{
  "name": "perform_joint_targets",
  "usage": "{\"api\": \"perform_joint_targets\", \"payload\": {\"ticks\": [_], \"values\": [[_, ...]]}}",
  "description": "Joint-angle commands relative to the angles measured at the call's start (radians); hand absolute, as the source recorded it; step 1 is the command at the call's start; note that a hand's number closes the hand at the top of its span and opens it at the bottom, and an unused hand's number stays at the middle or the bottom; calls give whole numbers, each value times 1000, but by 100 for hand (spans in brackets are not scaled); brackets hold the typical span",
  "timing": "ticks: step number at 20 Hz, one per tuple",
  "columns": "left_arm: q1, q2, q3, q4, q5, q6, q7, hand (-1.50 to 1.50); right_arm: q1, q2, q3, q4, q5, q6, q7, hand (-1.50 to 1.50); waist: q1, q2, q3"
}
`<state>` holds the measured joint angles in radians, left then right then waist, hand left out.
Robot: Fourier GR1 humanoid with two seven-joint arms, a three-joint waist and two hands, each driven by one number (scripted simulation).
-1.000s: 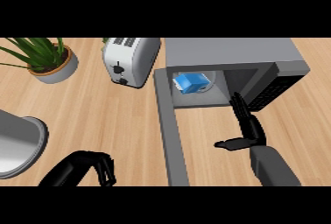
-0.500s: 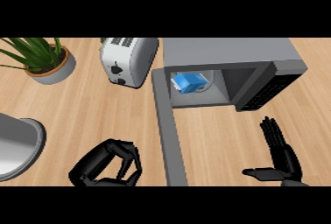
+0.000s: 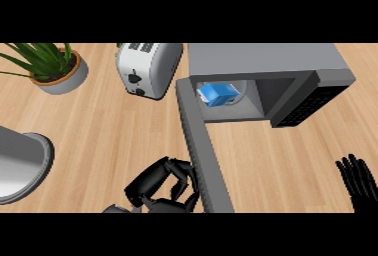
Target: Pick up the milk, place it into the microwave and close the microwave
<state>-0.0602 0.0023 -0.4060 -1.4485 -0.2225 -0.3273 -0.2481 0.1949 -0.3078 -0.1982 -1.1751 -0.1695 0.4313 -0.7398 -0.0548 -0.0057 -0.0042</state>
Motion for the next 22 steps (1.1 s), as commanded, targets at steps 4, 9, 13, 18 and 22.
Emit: {"api": "perform_joint_targets", "payload": {"ticks": [4,9,13,18,22], "values": [[-97,-2,-290,159,95,192,43,150,120,-34,13,-236,-162,174,46,-150,2,7,2],[-210,-2,-446,240,209,400,58,150,178,-63,52,-444,-243,193,157,-150,-14,9,0],[-297,-2,-576,248,294,558,94,150,147,-101,62,-522,-306,193,248,-150,-33,14,0],[-430,-1,-599,260,395,706,114,150,179,-103,91,-652,-354,179,310,-150,-74,17,-1],[-526,-1,-611,298,449,788,116,150,173,-126,119,-704,-365,184,359,-150,-90,23,-2]]}}
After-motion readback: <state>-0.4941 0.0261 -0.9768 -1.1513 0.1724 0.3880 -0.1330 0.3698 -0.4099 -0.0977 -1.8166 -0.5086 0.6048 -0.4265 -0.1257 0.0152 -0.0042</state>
